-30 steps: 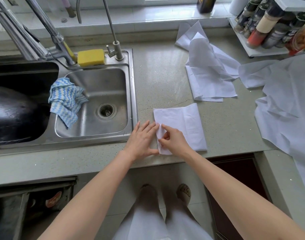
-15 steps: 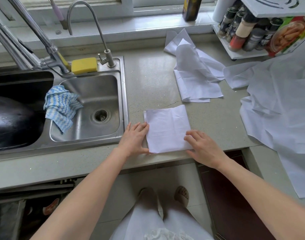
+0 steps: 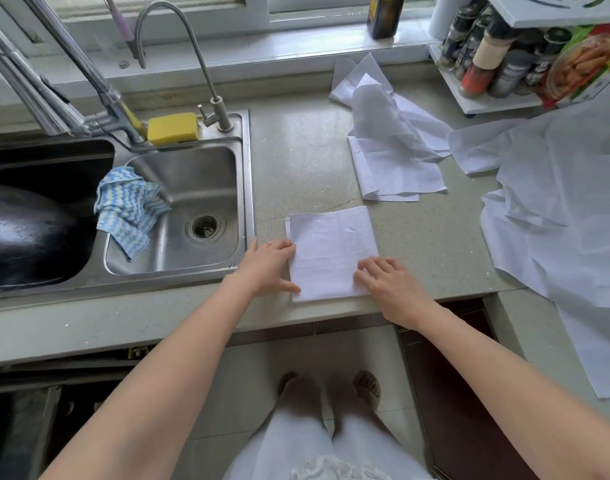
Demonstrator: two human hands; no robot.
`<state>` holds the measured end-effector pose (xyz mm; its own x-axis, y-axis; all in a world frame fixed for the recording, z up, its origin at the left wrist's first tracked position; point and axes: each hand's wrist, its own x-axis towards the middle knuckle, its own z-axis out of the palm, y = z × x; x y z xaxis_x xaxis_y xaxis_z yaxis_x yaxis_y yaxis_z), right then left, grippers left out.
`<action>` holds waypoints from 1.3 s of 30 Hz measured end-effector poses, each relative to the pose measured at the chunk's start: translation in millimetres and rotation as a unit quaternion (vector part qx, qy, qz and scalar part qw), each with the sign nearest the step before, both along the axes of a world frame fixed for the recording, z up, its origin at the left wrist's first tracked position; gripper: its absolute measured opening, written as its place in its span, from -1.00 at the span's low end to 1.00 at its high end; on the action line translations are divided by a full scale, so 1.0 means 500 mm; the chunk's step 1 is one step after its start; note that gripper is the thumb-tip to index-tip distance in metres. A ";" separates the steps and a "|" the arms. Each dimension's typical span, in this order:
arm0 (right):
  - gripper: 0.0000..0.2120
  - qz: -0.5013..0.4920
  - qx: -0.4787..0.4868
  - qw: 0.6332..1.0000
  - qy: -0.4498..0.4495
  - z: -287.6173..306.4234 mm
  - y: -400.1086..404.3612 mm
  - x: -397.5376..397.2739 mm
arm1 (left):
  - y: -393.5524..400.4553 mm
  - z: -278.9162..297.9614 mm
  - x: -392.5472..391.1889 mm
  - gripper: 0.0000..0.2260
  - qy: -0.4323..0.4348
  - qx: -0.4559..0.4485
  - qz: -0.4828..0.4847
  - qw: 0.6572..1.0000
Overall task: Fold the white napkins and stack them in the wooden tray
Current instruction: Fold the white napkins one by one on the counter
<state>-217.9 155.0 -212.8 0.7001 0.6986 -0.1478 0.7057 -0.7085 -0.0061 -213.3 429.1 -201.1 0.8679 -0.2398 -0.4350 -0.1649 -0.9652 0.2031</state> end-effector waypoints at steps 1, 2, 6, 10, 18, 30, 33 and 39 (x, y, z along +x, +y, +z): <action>-0.43 0.007 -0.018 1.000 0.019 -0.001 -0.001 0.004 | -0.006 -0.002 -0.004 -0.10 -0.007 0.010 0.002 1.000; -0.40 0.013 -0.031 0.999 0.027 0.000 -0.003 0.008 | -0.011 -0.005 -0.008 -0.06 -0.013 0.018 0.005 1.000; -0.57 -0.006 -0.006 1.000 -0.004 0.006 -0.007 0.008 | -0.017 -0.011 -0.011 -0.04 -0.025 0.024 0.016 0.999; -0.67 0.008 -0.001 0.994 -0.107 0.019 0.003 0.004 | -0.018 -0.006 -0.013 -0.05 -0.017 0.034 0.021 0.999; -0.72 0.037 0.011 0.989 -0.146 0.012 0.008 0.004 | -0.055 0.019 -0.005 -0.05 0.007 0.076 0.049 0.996; -0.73 -0.061 -0.046 0.996 0.039 0.004 -0.024 0.022 | -0.070 0.035 0.000 0.06 0.017 0.127 0.039 0.991; -0.82 -0.062 -0.067 0.987 0.130 0.016 -0.029 0.037 | -0.071 0.037 0.009 0.15 -0.003 0.172 0.019 0.985; -0.65 -0.084 0.085 0.992 0.050 0.040 0.059 0.084 | -0.083 0.028 0.048 0.26 0.034 0.187 -0.055 0.980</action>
